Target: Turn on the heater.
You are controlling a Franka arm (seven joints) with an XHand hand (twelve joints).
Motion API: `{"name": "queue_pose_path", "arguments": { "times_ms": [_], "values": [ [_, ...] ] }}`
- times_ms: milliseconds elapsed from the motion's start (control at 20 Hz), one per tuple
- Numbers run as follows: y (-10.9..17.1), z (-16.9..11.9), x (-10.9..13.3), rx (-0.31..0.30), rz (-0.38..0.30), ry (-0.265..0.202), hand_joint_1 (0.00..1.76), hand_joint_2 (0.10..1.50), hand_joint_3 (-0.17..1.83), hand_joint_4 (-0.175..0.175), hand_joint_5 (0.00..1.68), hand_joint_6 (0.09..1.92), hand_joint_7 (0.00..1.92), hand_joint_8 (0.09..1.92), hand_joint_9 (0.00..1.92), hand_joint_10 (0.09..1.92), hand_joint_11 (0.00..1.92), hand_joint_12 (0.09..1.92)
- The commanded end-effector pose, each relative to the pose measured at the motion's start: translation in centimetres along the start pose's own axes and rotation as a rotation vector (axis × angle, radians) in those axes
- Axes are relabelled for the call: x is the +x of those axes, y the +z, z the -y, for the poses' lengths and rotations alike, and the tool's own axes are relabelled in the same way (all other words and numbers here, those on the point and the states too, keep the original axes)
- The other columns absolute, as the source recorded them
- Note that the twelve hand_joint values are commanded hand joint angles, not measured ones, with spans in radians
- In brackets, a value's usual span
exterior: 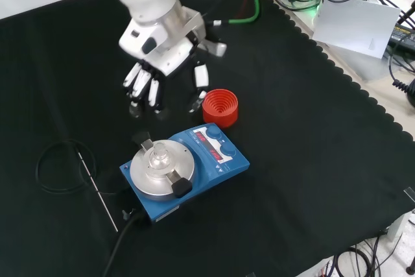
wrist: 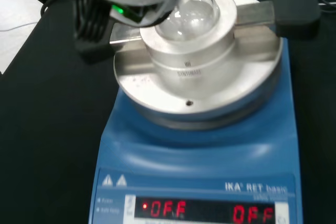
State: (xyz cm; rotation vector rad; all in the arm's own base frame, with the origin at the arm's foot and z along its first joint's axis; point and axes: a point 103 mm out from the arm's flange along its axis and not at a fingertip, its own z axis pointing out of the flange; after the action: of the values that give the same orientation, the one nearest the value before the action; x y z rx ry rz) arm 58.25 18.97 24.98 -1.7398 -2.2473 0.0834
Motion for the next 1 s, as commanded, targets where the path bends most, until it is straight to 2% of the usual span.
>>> {"name": "queue_pose_path", "arguments": {
  "times_ms": [50,400,700,1000],
  "values": [
    [-1.1,5.5,0.0,-0.065,0.006,0.052,0.97,0.58,0.67,-0.044,0.8,0.79,0.23,0.65,0.49,0.64,0.2,1.37],
    [0.7,9.6,1.0,-0.04,0.008,0.056,0.97,0.58,0.67,-0.046,0.8,0.79,0.28,0.67,0.54,0.64,0.24,1.36],
    [3.2,12.6,1.0,0.022,0.034,0.076,0.97,0.59,0.69,-0.048,0.8,0.79,0.49,0.69,0.71,0.6,0.33,1.33],
    [5.2,14.5,1.0,0.082,0.064,0.087,0.98,0.59,0.7,-0.049,0.67,0.75,0.82,0.77,1.0,0.62,0.53,1.28]
  ]
}}
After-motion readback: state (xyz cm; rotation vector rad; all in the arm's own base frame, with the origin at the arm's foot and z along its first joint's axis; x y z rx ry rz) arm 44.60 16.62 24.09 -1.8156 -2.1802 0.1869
